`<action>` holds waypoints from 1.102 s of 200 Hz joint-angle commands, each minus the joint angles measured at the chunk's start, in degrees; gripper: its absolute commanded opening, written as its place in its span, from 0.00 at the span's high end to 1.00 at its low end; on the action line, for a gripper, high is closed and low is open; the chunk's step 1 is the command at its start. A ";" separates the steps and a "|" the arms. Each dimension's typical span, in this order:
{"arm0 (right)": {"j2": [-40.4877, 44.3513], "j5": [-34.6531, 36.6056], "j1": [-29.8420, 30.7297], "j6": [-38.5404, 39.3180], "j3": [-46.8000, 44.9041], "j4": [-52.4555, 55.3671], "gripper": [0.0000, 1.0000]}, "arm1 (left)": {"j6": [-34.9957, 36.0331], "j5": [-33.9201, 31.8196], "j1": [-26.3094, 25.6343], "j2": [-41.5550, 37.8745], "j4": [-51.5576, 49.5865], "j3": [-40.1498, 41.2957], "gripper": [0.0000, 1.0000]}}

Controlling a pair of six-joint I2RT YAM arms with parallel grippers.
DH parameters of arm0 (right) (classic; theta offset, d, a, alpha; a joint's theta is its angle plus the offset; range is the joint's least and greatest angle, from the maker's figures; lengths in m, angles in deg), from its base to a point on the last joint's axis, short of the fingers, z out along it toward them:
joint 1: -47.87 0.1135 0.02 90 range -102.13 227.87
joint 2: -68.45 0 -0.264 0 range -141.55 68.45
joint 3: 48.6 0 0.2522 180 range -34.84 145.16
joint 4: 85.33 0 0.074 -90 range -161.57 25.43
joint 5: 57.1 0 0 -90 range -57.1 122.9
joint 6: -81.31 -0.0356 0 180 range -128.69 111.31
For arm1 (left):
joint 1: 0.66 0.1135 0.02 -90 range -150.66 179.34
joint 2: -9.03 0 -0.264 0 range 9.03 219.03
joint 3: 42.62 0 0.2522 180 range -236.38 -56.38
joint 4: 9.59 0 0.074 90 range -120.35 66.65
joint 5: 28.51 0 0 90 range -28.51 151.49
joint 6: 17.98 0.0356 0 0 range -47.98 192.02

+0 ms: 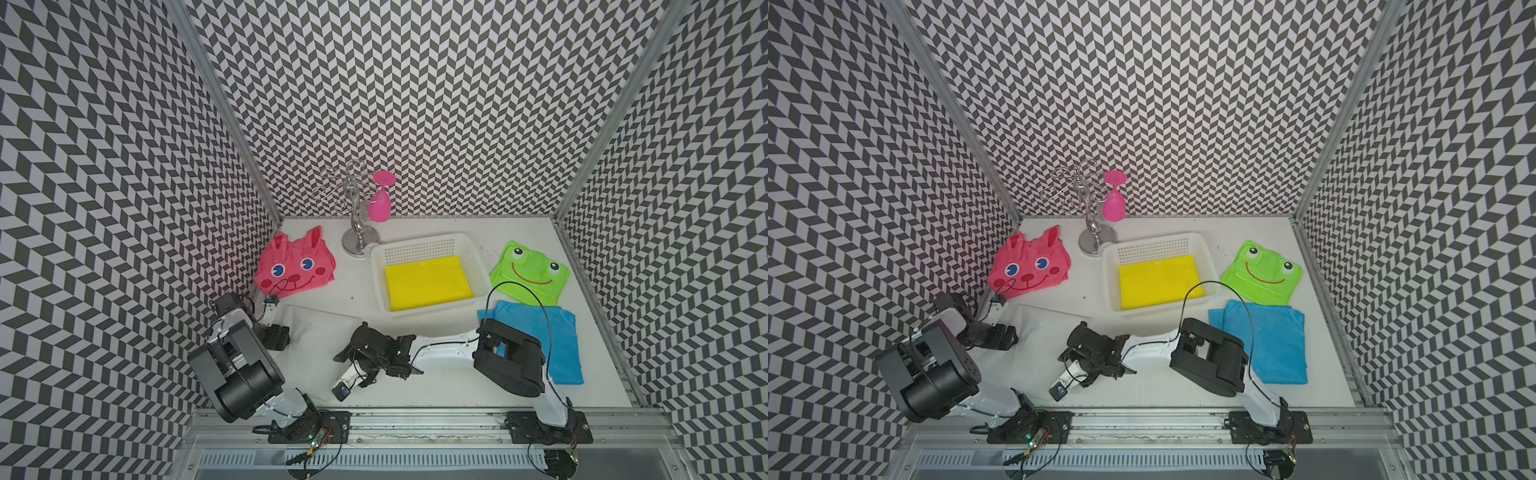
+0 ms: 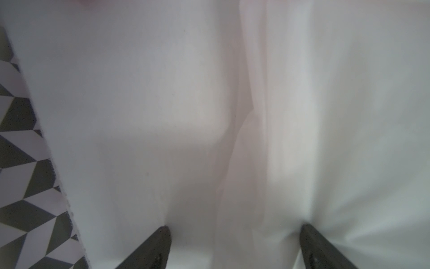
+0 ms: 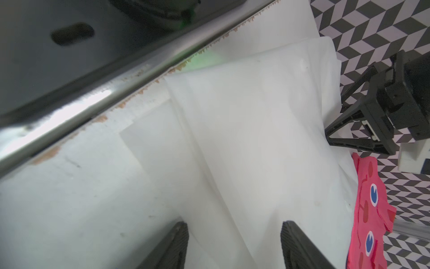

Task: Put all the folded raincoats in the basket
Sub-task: Pick up the raincoat from the corner of the board.

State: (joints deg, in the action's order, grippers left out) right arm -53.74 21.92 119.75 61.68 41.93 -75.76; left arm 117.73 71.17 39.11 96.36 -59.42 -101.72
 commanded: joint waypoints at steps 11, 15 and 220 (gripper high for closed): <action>-1.67 2.08 0.48 2.40 -0.13 -1.81 0.33 | -0.19 -3.53 -0.28 3.66 2.68 1.52 0.12; -1.85 2.10 0.46 2.76 -0.09 -2.01 0.34 | -0.18 -3.50 -0.26 3.57 2.73 1.48 0.12; 4.66 -15.43 -6.28 -9.90 -1.67 -11.10 1.00 | 11.83 15.17 -1.38 -0.01 -18.29 -17.60 0.04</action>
State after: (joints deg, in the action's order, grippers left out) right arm -53.45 11.77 115.95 59.80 40.88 -81.05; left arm 123.04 76.00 38.43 96.91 -68.78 -113.72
